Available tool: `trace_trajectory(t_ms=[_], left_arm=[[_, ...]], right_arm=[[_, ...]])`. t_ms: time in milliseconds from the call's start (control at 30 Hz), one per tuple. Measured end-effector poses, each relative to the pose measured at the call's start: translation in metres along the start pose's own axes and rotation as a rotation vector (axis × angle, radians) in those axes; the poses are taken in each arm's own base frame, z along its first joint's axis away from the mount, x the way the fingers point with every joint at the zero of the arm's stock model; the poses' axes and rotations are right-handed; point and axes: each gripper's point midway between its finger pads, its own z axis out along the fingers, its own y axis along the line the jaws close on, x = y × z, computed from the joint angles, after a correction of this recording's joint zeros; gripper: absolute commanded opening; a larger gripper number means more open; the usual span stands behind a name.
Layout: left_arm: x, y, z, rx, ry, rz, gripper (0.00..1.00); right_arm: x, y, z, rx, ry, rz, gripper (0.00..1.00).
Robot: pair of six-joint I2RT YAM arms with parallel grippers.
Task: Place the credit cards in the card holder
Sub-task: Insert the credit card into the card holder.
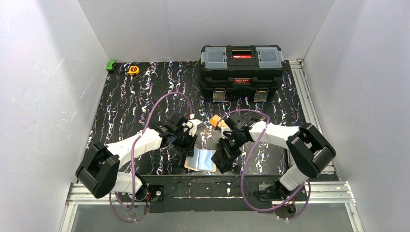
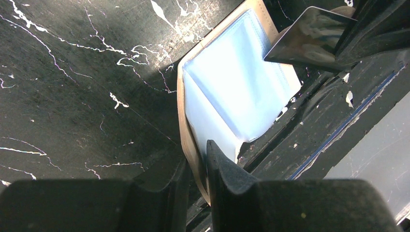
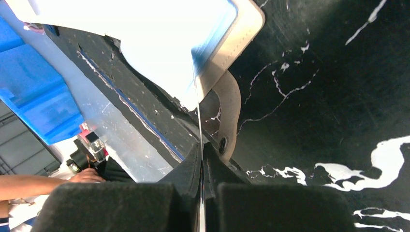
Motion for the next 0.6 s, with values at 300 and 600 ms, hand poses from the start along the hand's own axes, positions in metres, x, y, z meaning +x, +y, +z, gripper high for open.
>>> trace_trajectory(t_ms=[300,600], left_arm=[[0.0,0.0,0.0,0.0,0.0,0.0,0.16],[0.0,0.0,0.0,0.0,0.0,0.0,0.2]], right_arm=[[-0.006,0.007,0.009,-0.032,0.043,0.004,0.01],[-0.019,0.019,0.012,-0.065,0.05,-0.024,0.01]])
